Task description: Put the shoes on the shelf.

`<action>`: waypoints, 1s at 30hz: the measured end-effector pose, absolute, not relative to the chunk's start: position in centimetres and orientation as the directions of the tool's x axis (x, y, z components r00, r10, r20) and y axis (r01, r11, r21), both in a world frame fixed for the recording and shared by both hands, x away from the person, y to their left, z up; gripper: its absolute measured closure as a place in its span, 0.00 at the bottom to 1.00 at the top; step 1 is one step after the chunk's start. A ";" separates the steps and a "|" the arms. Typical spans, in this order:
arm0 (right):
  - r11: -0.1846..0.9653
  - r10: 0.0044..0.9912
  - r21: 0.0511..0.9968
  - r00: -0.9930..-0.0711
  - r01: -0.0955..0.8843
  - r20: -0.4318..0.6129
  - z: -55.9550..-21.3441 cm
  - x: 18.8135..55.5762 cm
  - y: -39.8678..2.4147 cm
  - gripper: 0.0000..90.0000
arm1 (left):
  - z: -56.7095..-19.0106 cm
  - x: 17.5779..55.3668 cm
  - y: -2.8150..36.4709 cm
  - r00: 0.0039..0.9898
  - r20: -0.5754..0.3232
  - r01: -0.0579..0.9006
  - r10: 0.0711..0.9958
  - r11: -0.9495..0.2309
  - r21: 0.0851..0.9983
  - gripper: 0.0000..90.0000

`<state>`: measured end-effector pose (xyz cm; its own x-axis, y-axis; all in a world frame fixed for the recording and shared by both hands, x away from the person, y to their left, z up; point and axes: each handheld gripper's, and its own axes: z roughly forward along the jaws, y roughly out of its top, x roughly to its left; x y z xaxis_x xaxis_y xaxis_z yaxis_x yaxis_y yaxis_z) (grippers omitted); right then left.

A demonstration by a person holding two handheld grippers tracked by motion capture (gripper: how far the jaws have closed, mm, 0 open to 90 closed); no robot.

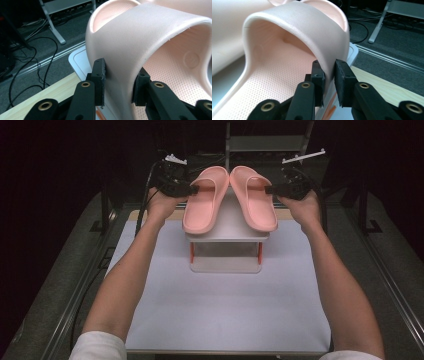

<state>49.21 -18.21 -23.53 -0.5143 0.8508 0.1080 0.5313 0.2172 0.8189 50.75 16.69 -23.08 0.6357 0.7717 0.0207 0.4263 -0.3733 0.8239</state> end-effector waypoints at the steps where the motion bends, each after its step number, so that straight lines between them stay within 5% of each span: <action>1: 0.214 0.850 0.819 -0.515 0.533 0.112 -23.5 49.2 -18.1 0.85 | -23.1 50.8 16.6 0.636 0.022 0.427 0.771 -0.376 0.822 0.75; 30: 0.268 0.825 0.777 -0.552 0.570 0.121 -25.1 49.9 -16.4 0.80 | -25.3 51.3 15.1 0.630 -0.027 0.480 0.776 -0.362 0.799 0.68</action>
